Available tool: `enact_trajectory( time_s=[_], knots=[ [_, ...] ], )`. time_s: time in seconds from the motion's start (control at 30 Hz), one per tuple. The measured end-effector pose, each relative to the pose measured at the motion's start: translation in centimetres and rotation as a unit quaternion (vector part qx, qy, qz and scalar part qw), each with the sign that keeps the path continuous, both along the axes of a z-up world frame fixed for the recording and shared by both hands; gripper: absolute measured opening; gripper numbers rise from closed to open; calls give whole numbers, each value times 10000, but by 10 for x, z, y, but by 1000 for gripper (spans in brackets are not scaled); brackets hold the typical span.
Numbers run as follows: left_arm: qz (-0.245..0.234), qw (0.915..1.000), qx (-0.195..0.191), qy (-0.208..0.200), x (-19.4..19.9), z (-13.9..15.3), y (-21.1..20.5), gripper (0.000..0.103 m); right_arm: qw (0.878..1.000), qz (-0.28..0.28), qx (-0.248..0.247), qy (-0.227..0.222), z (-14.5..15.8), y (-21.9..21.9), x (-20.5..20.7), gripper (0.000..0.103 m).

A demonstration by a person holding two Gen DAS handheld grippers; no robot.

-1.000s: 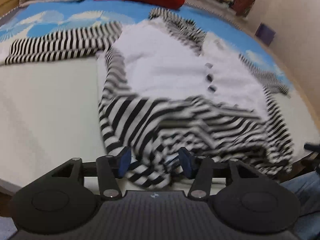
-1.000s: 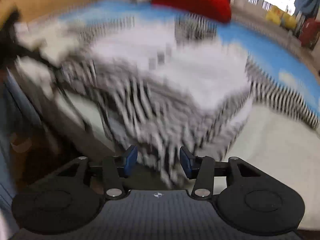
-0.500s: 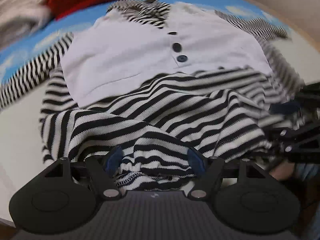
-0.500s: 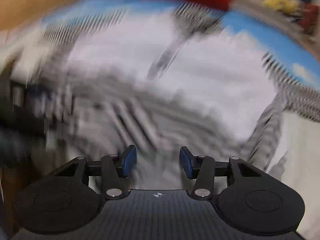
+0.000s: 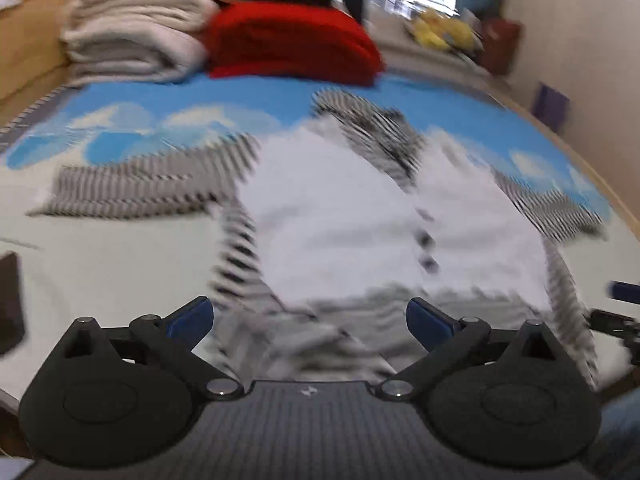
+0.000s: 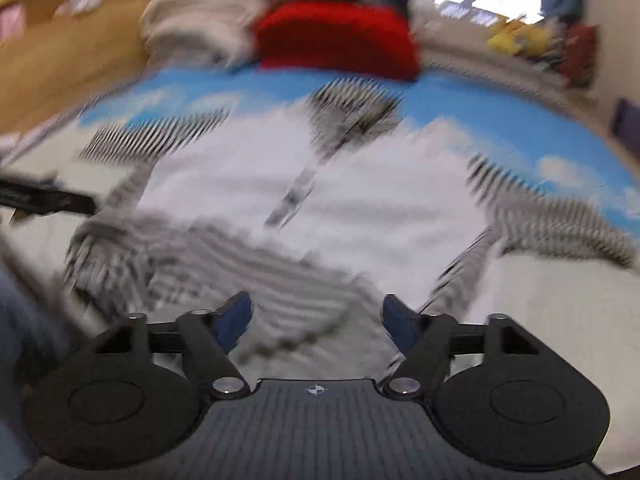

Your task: Fold small clothes

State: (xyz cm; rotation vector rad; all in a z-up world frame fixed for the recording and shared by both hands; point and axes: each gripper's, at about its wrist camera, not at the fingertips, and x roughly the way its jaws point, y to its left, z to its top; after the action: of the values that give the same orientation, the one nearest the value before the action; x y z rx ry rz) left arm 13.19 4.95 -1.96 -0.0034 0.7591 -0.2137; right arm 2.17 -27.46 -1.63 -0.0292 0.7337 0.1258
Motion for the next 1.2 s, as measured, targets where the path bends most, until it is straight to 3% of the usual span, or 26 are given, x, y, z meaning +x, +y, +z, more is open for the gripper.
enact_trajectory(
  time_s=[0.13,0.23,0.3,0.37,0.43,0.47,0.53,0.67,0.8,1.03,1.2],
  knots=[
    [622,9979,161,-96,35,11,21,103,9969,-612,-264,-410,12,-12,25,89],
    [1080,9940,183,0,68,6,39,103,9931,-1084,-70,-442,3,-24,50,89],
    [1469,9882,429,-40,87,-3,49,103,9900,-1391,94,-222,-11,-34,68,89],
    [1778,9806,819,-61,101,-17,57,103,9859,-1642,55,316,-27,-40,86,89],
    [2011,9745,966,231,115,-30,62,103,9842,-1683,62,550,-35,-38,92,89],
    [2074,9743,780,407,121,-31,66,103,9849,-1653,45,519,-36,-36,92,89],
    [2041,9771,469,369,128,-29,71,103,9889,-1456,-154,273,-35,-31,92,89],
    [2051,9751,770,341,147,-32,68,103,9889,-1308,-684,192,-44,-24,95,90],
    [2235,9714,642,477,170,-42,79,103,9878,-1389,-646,270,-52,-31,108,90],
    [3065,9496,123,652,214,-57,127,103,9846,-1713,-250,253,-49,-39,126,90],
    [3482,9308,-523,981,234,-72,159,103,9833,-1790,-130,300,-51,-40,140,90]
  ],
)
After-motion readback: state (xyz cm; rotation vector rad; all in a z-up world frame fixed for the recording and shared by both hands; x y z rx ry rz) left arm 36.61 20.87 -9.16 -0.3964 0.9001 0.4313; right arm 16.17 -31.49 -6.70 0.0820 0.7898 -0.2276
